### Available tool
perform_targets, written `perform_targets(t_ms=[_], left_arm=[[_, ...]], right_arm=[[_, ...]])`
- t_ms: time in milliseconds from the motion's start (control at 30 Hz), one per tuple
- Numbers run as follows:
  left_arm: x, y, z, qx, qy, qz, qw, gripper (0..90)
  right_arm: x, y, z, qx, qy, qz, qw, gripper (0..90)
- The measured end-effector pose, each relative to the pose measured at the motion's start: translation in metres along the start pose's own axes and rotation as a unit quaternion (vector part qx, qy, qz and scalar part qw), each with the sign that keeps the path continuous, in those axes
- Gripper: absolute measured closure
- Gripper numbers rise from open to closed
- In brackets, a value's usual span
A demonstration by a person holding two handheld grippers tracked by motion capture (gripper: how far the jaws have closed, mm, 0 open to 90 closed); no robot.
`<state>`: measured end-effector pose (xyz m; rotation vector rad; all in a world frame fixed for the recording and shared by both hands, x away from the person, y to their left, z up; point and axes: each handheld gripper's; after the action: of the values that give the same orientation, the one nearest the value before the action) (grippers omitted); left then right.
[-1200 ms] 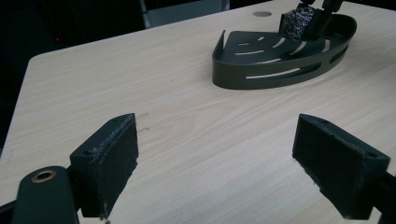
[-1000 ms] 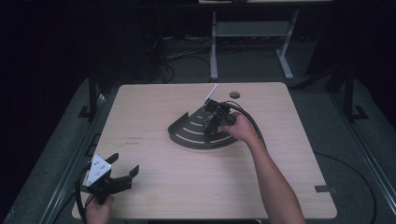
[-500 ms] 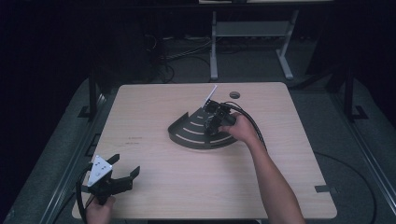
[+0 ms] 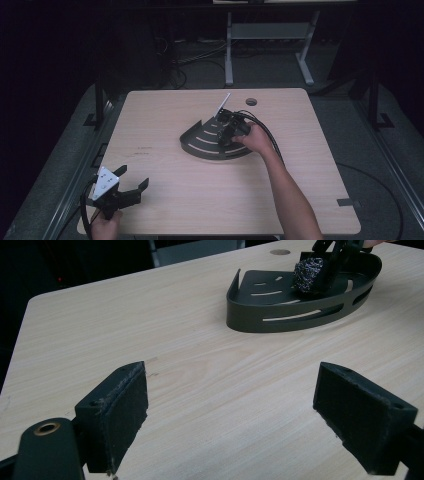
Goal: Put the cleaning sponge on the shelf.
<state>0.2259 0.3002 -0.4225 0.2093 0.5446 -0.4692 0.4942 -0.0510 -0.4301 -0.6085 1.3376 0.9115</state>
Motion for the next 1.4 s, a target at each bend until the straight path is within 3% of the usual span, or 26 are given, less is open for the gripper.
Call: perform_targets(t_ms=[767,1400], left_arm=[[-0.0008,0.0002,0.0000,0.000,-0.001,0.001,1.0000,13.7],[-0.0006,-0.0006,0.0001,0.002,0.001,0.001,1.0000,13.7]], right_arm=[[0.0062,0.0021,0.0027,0.000,0.007,-0.003,1.0000,31.4],[-0.0034,0.0016,-0.0052,0.008,-0.005,-0.005,0.9999,25.7]])
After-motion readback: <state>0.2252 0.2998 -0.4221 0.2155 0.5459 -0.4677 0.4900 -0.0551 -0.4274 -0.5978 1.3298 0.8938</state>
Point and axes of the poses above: each handheld gripper's, and its own axes: x roughly forward along the jaws, z roughly out of its top, y roughly to its left, and after that the axes turned 8 degrees about y, right-handed
